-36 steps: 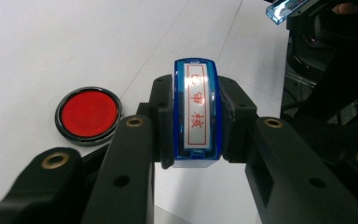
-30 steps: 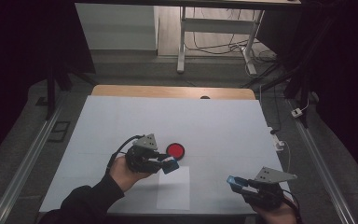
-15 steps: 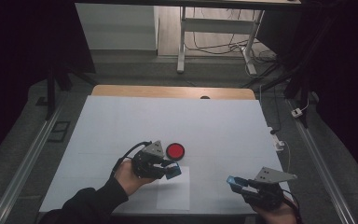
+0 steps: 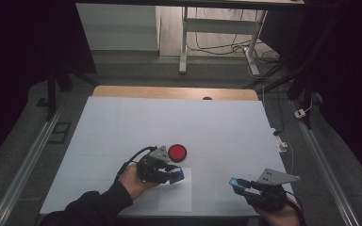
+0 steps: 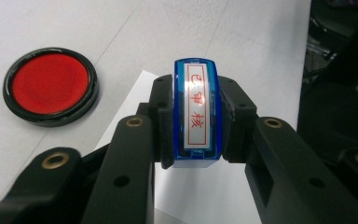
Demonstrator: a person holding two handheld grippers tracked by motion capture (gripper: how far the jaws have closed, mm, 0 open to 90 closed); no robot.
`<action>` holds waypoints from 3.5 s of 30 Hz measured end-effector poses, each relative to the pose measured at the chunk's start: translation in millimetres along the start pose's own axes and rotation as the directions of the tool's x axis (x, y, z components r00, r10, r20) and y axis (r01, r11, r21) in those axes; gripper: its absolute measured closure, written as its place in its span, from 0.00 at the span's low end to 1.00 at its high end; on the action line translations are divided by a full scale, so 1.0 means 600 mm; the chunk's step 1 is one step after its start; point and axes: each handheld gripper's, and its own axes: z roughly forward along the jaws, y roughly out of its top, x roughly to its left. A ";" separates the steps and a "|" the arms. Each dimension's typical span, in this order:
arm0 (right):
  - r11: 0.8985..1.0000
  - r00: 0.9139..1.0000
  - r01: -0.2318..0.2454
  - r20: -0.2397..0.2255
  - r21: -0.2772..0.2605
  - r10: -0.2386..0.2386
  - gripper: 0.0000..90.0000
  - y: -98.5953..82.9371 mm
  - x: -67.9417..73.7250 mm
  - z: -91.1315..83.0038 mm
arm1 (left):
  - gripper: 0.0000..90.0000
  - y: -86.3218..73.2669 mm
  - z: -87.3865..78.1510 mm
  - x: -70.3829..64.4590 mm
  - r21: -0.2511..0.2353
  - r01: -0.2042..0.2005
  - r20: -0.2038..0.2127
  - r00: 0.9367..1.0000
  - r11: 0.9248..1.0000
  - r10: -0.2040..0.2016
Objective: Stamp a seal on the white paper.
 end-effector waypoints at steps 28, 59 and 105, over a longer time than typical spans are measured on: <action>1.000 1.000 0.001 -0.004 0.002 -0.001 0.75 0.000 0.000 0.000 | 0.78 -0.013 0.039 0.000 0.079 -0.013 -0.070 0.997 0.997 0.019; 1.000 1.000 0.005 0.001 0.011 -0.005 0.75 0.001 0.001 0.001 | 0.78 -0.016 0.045 -0.014 0.085 -0.006 -0.113 0.993 0.996 0.016; 1.000 1.000 0.007 -0.003 0.012 -0.007 0.75 0.000 0.001 0.001 | 0.78 -0.022 0.046 0.007 0.058 0.045 -0.047 0.998 0.997 -0.043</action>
